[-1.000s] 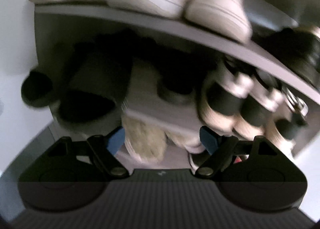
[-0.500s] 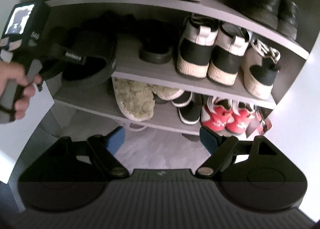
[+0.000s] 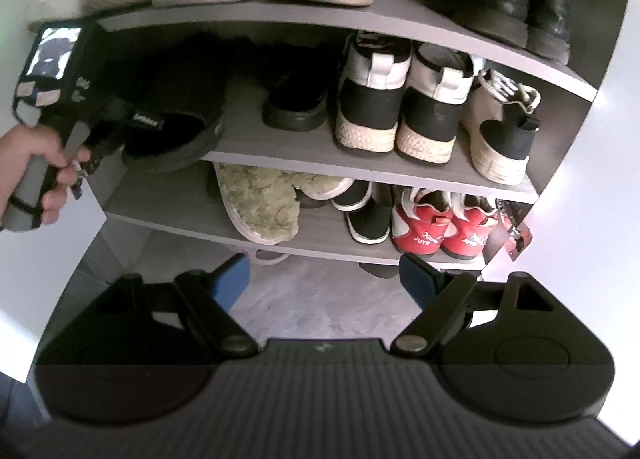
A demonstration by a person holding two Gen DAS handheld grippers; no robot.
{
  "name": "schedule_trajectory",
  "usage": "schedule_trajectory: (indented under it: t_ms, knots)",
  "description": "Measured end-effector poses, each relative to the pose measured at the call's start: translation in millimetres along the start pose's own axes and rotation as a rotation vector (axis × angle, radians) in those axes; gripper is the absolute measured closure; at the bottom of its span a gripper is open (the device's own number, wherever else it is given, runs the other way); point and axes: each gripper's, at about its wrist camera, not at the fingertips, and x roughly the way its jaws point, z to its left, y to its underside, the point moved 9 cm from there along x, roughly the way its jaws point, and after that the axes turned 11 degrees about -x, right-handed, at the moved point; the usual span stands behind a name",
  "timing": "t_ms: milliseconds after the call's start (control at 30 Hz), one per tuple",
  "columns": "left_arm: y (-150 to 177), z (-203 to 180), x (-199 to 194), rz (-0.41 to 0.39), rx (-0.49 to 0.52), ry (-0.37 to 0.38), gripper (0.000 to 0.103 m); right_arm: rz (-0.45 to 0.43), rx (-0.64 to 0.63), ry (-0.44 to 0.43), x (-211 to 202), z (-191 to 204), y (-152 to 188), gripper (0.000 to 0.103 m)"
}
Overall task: Organize scattered shoes
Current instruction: 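Withdraw the open right gripper from the shelf holding the slides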
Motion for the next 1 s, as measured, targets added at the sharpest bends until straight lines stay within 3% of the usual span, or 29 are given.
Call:
schedule_trajectory:
  t_ms: [167,267,433,633,800,1000]
  knots:
    - [20,-14,-38,0.047,0.035,0.056,0.007,0.003,0.062,0.021,-16,8,-14,0.019]
    - [20,-33,-55,0.006,0.088,0.101,0.006,0.005,0.101,0.029,-30,6,-18,0.019]
    - [-2,-30,-52,-0.016,0.028,0.083,0.006,-0.018,0.142,0.052,-53,-6,-22,0.019]
    - [0,-38,-94,-0.006,0.056,0.082,0.006,0.025,0.174,0.053,-77,-17,2,0.019]
    - [20,-51,-176,0.027,0.07,0.098,0.005,0.02,0.22,0.028,-134,-51,9,0.019]
    - [46,-92,-306,0.036,0.046,0.104,0.0,-0.015,0.107,-0.125,-192,-96,9,0.019]
